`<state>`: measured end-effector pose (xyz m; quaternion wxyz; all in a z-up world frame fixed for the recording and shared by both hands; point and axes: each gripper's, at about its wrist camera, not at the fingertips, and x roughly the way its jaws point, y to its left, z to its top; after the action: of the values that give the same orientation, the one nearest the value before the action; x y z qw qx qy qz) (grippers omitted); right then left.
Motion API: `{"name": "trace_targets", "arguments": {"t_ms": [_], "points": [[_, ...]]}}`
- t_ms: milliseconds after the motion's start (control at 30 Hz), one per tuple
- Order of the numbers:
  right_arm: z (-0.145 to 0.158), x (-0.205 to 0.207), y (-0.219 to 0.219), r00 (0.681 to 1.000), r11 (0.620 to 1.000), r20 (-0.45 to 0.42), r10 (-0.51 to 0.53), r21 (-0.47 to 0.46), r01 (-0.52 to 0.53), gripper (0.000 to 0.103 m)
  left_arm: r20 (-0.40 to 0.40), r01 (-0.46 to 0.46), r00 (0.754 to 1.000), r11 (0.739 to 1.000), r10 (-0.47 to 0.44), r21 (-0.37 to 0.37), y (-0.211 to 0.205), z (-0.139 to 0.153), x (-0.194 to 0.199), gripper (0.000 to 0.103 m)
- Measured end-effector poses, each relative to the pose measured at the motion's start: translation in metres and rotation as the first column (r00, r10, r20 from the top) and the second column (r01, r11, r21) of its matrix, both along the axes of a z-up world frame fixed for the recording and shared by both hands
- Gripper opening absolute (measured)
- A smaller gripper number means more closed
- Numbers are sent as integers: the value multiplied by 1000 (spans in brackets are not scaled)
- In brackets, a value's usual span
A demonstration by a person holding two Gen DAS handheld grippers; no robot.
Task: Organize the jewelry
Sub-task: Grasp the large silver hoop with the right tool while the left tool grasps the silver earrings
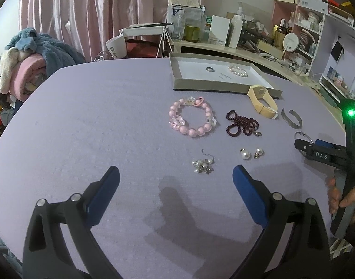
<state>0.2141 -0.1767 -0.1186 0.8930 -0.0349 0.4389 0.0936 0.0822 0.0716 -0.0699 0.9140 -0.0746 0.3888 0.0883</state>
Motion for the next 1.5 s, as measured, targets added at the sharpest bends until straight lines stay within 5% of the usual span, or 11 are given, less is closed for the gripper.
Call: {"name": "trace_targets", "arguments": {"t_ms": [67,433,733,900,1100,1300,1500], "points": [[3,-2,1,1000,1000,16,13,3,-13,71,-4,1,1000,1000,-1,-3,0,-1,1,98],[12,-15,-12,1000,997,7,5,82,-5,71,-42,21,999,999,-22,-25,-7,-11,15,95],[21,-21,-22,1000,992,15,-6,127,4,71,-92,2,996,1000,-4,-21,-14,-26,44,67],[22,-24,-25,1000,990,13,-10,141,8,71,-103,17,995,999,-12,48,-25,-32,51,50],[24,-24,-28,1000,987,7,-20,160,18,71,-97,89,992,994,-83,57,-42,-31,54,9],[33,-29,-27,999,984,32,-14,176,9,71,-90,93,991,996,-94,-17,-32,-27,52,6],[50,-31,-28,997,977,78,-22,212,5,71,4,104,995,993,-104,-63,-14,6,39,6]]}}
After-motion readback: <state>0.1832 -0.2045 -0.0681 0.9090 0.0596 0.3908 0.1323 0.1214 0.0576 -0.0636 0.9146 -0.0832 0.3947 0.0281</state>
